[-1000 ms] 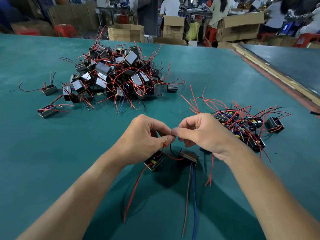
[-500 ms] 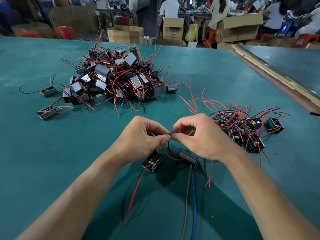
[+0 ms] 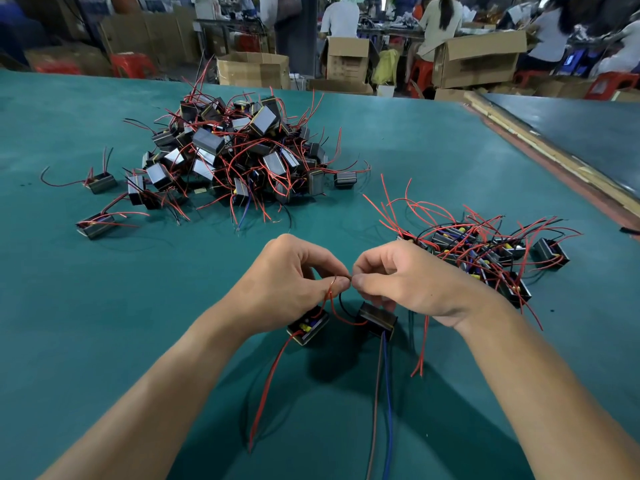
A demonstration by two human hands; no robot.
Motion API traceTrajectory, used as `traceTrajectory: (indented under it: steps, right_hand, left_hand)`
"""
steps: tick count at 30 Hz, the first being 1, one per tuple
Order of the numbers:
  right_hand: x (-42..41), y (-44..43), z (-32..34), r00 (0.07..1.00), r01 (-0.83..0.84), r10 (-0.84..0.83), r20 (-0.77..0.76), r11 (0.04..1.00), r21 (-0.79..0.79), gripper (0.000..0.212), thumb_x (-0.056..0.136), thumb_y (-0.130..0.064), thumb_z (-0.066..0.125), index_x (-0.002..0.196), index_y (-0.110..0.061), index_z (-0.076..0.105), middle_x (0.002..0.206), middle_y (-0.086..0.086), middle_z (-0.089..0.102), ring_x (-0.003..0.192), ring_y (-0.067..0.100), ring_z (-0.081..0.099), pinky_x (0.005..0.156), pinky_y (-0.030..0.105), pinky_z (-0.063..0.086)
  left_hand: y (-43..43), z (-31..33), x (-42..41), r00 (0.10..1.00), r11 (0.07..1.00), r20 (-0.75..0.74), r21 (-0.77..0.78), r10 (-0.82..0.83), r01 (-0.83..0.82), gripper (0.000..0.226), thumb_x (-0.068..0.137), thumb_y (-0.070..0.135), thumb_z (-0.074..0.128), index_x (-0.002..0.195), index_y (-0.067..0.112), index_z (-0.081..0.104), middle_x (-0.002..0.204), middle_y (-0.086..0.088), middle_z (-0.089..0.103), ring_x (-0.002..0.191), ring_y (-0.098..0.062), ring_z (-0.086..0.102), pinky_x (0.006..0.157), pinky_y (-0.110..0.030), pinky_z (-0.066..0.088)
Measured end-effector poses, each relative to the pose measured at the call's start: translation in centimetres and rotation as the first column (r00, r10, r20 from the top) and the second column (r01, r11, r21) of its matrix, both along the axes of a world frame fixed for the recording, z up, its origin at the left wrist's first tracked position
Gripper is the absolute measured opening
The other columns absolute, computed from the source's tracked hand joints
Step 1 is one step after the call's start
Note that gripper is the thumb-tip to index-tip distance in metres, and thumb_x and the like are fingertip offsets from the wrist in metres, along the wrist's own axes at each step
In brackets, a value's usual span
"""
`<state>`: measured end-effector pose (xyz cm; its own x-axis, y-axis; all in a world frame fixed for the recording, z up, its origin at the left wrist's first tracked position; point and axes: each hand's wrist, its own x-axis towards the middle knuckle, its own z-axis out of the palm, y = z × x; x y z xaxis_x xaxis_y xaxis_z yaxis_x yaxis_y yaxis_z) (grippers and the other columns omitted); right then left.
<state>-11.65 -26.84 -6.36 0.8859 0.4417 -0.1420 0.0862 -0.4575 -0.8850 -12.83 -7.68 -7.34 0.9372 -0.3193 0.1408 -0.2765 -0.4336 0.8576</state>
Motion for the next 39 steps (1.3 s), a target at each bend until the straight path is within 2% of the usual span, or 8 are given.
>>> traceTrajectory:
  steps: [8,13,17,22,25,28,35,39]
  right_hand:
    - [0.8,0.1,-0.9,0.979,0.163,-0.149,0.142,0.983,-0.089,0.028,0.097,-0.013,0.057,0.070,-0.020,0.058,0.053,-0.010,0.056,0.050,0.007,0.046,0.058,0.026,0.040]
    - [2.1,-0.7,-1.6,0.699,0.649,-0.538,0.471,0.754,-0.100,0.012,0.093,-0.020,0.055,0.082,-0.019,0.059,0.074,-0.003,0.067,0.075,0.024,0.061,0.068,0.030,0.042]
    - [1.8,-0.7,-1.0,0.540,0.683,-0.612,0.578,0.720,0.126,0.018,0.089,-0.013,0.058,0.107,-0.018,0.058,0.072,-0.005,0.066,0.075,0.024,0.060,0.071,0.031,0.042]
    - [-0.7,2.5,-1.3,0.799,0.144,-0.088,0.595,0.988,-0.048,0.038,0.083,-0.014,0.061,0.121,-0.013,0.062,0.115,0.000,0.066,0.109,0.009,0.060,0.093,0.021,0.049]
    - [-0.9,3.5,-3.3,0.833,0.007,0.221,0.507,0.912,-0.410,0.062,0.091,-0.013,0.056,0.150,-0.014,0.037,0.160,0.003,0.023,0.150,0.013,0.013,0.117,0.013,0.004]
    - [-0.4,3.3,-4.2,0.832,0.043,0.264,0.488,0.847,-0.531,0.068,0.095,-0.012,0.045,0.157,-0.019,0.018,0.166,-0.001,-0.003,0.152,0.013,-0.010,0.121,0.025,-0.006]
    - [1.5,1.6,-4.7,0.887,0.213,0.168,0.430,0.676,-0.706,0.061,0.104,-0.042,0.032,0.156,-0.015,0.016,0.167,0.008,-0.001,0.153,0.020,-0.004,0.121,0.037,-0.007]
    - [2.4,1.4,-4.7,0.921,0.299,0.037,0.388,0.571,-0.765,0.069,0.103,-0.054,0.022,0.158,-0.013,0.010,0.167,0.015,0.001,0.154,0.025,0.000,0.123,0.043,-0.005]
  left_hand:
    - [0.4,-0.6,1.0,0.993,0.997,-0.089,-0.009,0.081,-0.082,0.013,0.085,0.025,0.076,0.073,0.019,0.075,0.058,0.011,0.065,0.050,-0.013,0.049,0.055,-0.029,0.044]
    - [1.7,-1.4,2.3,0.916,0.917,0.033,-0.006,0.399,-0.399,0.010,0.085,0.033,0.072,0.077,0.027,0.072,0.075,0.015,0.070,0.061,-0.001,0.058,0.067,-0.026,0.047]
    - [2.3,-1.5,2.8,0.866,0.868,0.067,-0.002,0.496,-0.497,0.017,0.085,0.034,0.072,0.071,0.025,0.068,0.058,0.024,0.061,0.047,0.002,0.049,0.053,-0.021,0.037]
    - [2.2,-1.8,3.1,0.839,0.842,0.102,0.020,0.535,-0.539,0.026,0.085,0.026,0.072,0.062,0.021,0.062,0.047,0.015,0.055,0.042,0.000,0.046,0.049,-0.020,0.037]
    - [2.5,-2.0,3.4,0.829,0.833,0.110,0.026,0.548,-0.553,0.027,0.084,0.024,0.072,0.060,0.020,0.062,0.047,0.013,0.055,0.042,-0.001,0.045,0.051,-0.023,0.038]
    - [2.9,-2.3,3.7,0.815,0.818,0.100,0.012,0.571,-0.575,0.027,0.084,0.025,0.072,0.059,0.020,0.062,0.048,0.012,0.055,0.042,-0.001,0.044,0.052,-0.023,0.039]
    - [3.7,-2.9,4.2,0.745,0.748,0.074,-0.032,0.663,-0.663,0.021,0.083,0.027,0.068,0.065,0.020,0.062,0.052,0.015,0.057,0.048,-0.003,0.049,0.051,-0.023,0.038]
    - [4.5,-3.1,4.6,0.741,0.741,0.092,0.036,0.665,-0.670,0.013,0.082,0.033,0.069,0.091,0.028,0.061,0.098,0.009,0.055,0.092,-0.012,0.054,0.076,-0.028,0.041]
